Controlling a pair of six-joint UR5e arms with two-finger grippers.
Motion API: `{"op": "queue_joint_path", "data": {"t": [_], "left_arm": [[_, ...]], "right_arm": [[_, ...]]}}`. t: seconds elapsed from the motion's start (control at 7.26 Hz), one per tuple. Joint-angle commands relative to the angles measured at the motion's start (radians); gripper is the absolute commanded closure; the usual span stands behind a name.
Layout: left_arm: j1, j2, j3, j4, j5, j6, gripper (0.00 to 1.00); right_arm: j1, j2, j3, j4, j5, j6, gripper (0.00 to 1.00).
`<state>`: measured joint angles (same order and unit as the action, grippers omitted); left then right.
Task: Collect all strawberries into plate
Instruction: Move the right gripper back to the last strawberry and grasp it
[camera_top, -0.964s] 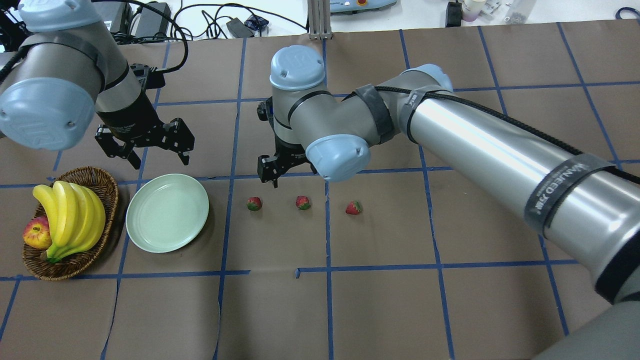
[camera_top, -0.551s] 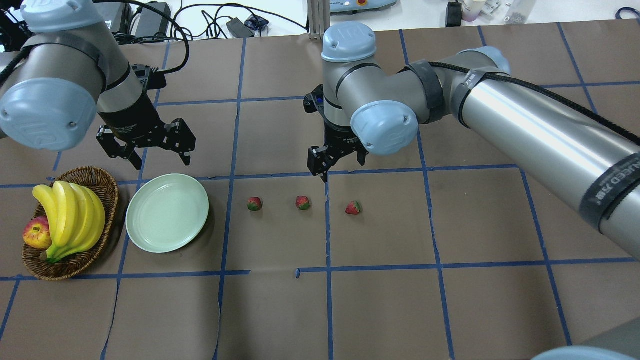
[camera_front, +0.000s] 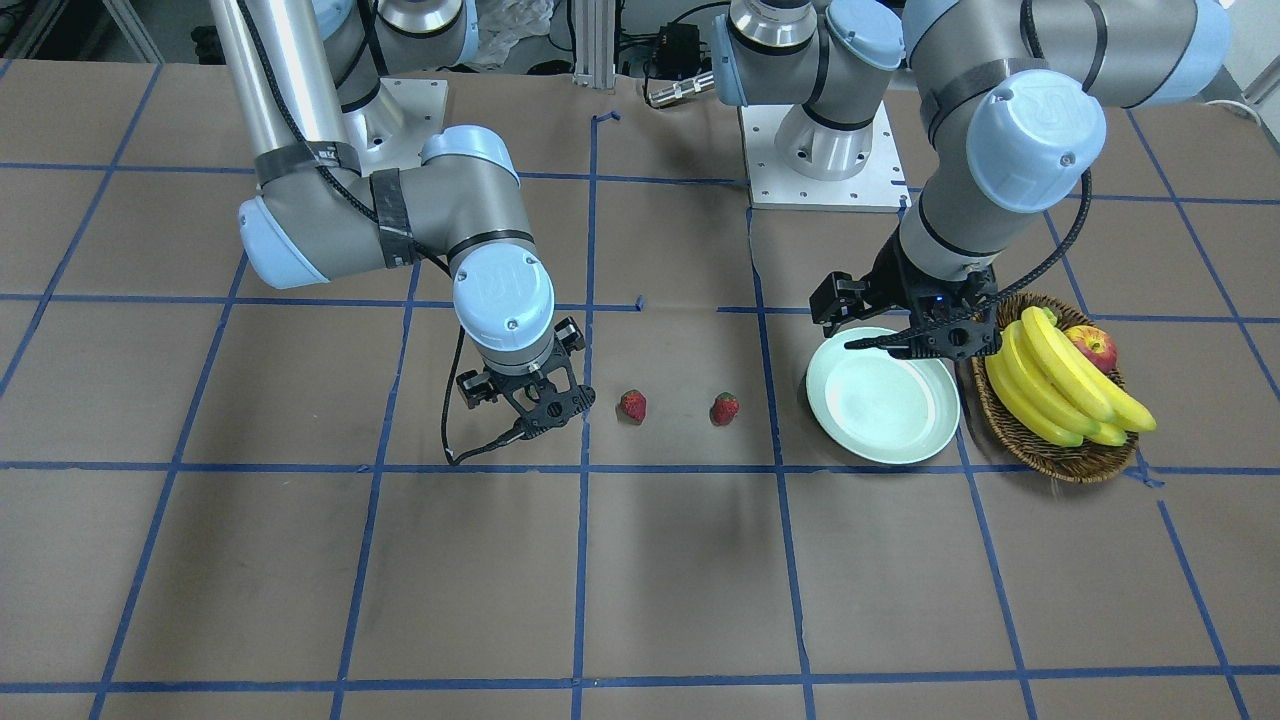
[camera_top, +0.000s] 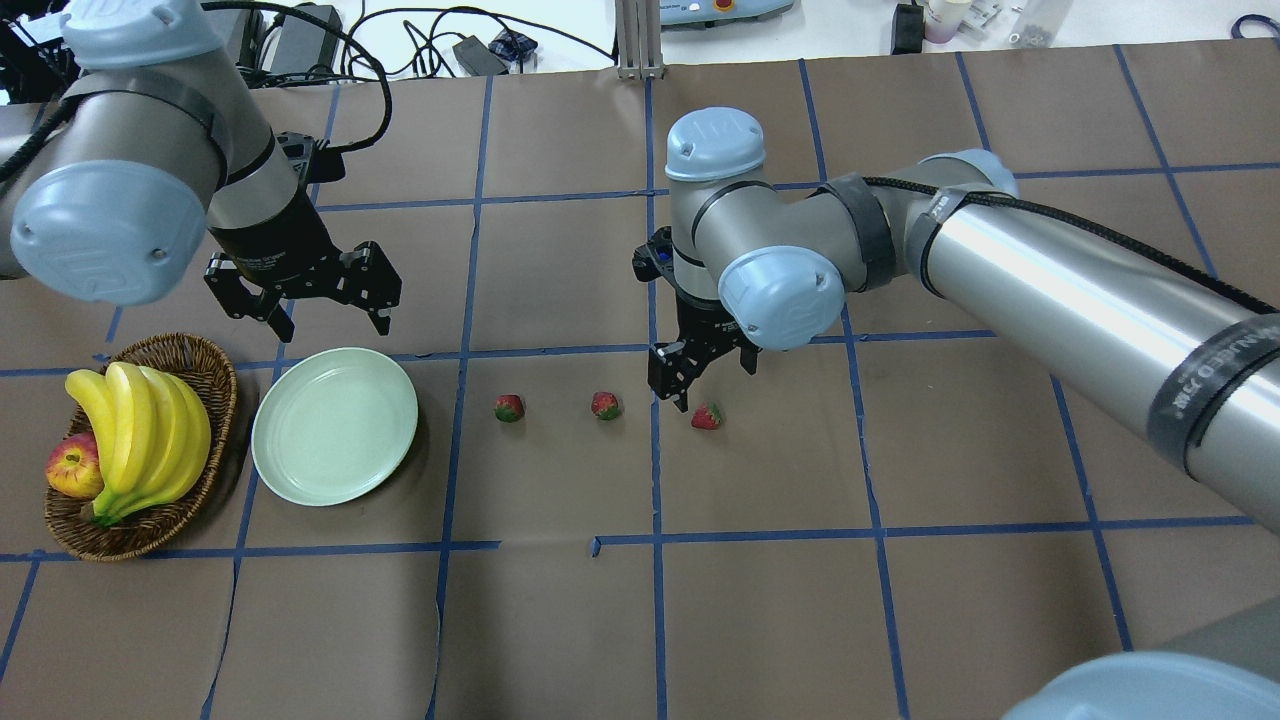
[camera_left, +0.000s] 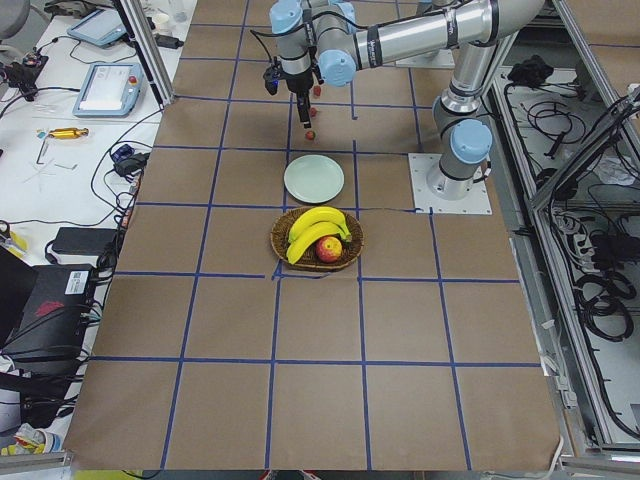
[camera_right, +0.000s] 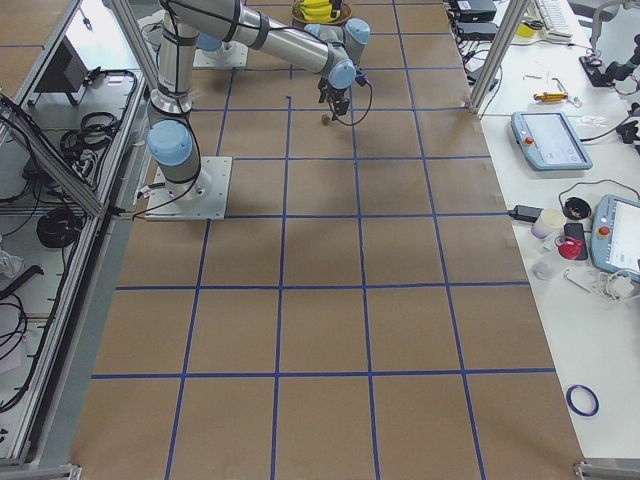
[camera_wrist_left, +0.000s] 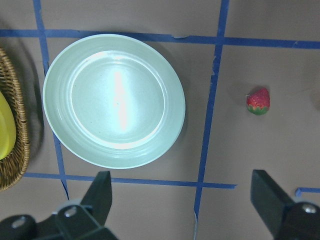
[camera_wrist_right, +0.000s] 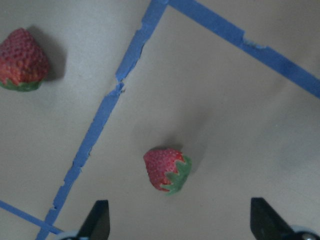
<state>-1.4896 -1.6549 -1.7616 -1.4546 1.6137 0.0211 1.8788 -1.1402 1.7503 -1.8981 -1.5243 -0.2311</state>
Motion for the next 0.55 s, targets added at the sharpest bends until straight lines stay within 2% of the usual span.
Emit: {"op": "queue_joint_path", "data": {"t": [0.0,0.28,0.41], "left_arm": [[-0.003,0.0,-0.006,0.0,-0.001,0.0,0.0],[-0.001,0.0,-0.006,0.0,0.0,0.002,0.0],[-0.001,0.0,-0.006,0.0,0.0,0.003,0.0]], "right_arm": [[0.0,0.019,0.026,-0.03,0.057,-0.002,0.0],[0.0,0.033,0.028,-0.042,0.067,0.001,0.02],[0.0,0.034,0.026,-0.056,0.065,0.001,0.12]]}}
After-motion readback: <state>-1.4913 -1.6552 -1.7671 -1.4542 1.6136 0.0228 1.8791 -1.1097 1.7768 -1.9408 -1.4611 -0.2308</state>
